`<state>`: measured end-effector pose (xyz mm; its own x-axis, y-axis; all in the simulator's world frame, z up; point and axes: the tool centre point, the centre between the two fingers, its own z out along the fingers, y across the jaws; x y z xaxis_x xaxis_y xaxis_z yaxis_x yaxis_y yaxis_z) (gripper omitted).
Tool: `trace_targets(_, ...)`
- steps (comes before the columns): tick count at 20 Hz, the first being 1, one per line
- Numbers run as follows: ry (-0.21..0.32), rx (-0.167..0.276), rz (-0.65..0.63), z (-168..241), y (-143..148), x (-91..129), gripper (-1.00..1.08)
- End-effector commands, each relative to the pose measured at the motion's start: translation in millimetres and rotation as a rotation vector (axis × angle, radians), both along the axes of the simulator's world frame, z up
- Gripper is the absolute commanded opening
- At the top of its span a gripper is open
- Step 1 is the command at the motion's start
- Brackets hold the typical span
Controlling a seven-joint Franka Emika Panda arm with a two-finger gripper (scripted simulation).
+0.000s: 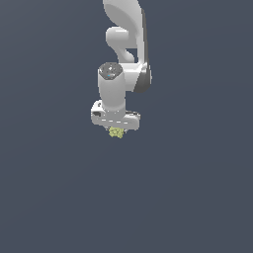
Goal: Pick up the object and move it to a goal position.
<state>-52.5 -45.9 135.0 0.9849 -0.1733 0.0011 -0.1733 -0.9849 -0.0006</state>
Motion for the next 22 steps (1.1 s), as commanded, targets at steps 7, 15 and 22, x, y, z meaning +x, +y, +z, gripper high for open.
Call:
trace_targets(7,0.000,0.000,0.000,87,-34,12,-1.00)
trace_targets(15,0.000,0.000,0.000,167,-65,25,-1.00)
trace_targets(22,0.000,0.000,0.000,231,-91,36,-1.00)
